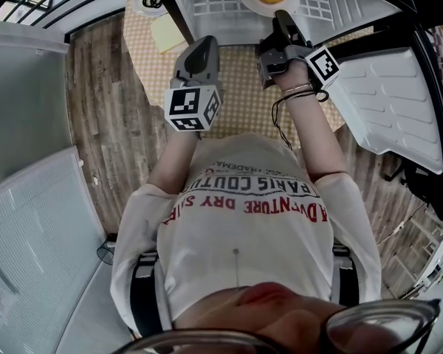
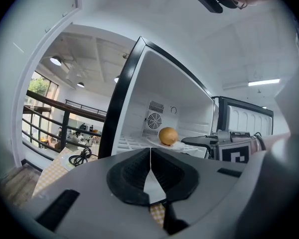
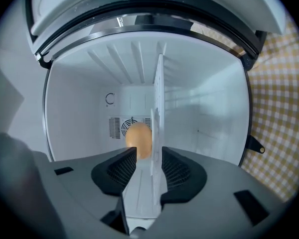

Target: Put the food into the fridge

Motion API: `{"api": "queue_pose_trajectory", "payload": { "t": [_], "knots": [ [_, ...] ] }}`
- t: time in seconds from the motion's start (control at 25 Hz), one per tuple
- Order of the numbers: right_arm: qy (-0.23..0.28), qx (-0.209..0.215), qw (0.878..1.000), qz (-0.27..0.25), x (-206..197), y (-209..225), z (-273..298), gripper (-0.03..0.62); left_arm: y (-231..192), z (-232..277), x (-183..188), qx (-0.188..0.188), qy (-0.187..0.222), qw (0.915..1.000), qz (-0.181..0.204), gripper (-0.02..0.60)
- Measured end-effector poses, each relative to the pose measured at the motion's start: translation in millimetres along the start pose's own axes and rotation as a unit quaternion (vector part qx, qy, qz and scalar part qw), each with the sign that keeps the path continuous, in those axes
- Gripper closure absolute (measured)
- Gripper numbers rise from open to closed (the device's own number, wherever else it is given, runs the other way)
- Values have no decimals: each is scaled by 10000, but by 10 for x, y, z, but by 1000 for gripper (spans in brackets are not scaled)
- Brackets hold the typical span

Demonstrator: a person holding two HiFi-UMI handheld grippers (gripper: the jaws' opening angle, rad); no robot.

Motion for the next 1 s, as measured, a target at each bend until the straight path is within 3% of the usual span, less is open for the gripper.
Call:
{"api": "queue_pose_trajectory", "payload": {
  "t": [0.16,0.32,0.48,0.56,0.64,0.72,0.88,1.0],
  "knots": [
    [-291,370,9983,-330,-82,-64,-168,442,60,3,32,-61,60,10000,18,554],
    [-650,512,9935,-777,-167,-30,-411,560,144,-26,52,-161,62,9998,47,554],
    [-1095,688,9868,-972,-287,0,-553,568,169,-31,86,-192,95,9997,86,554],
    [-1257,947,9760,-1502,-329,-47,-610,568,181,-46,107,-202,116,9996,129,554],
    [-1354,1085,9508,-2568,-300,-70,-670,568,203,-57,115,-248,104,9995,183,554],
    [-1403,1183,9130,-3644,-266,-88,-717,568,221,-62,108,-316,49,9993,206,554],
    [-1415,1353,8477,-4929,-246,-136,-758,568,228,-85,65,-338,-62,9992,219,554],
    [-1208,1660,7860,-5832,-255,-207,-800,568,244,-101,55,-358,-74,9991,233,554]
  ]
}}
Point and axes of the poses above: the fingertips, and each gripper's own axes: z forward along the fingers, y to its right, x out of its top, the point moved 8 cm from there along -z, backward along the fingers, and after that the axes turned 15 degrees about y, right-handed, at the moved point
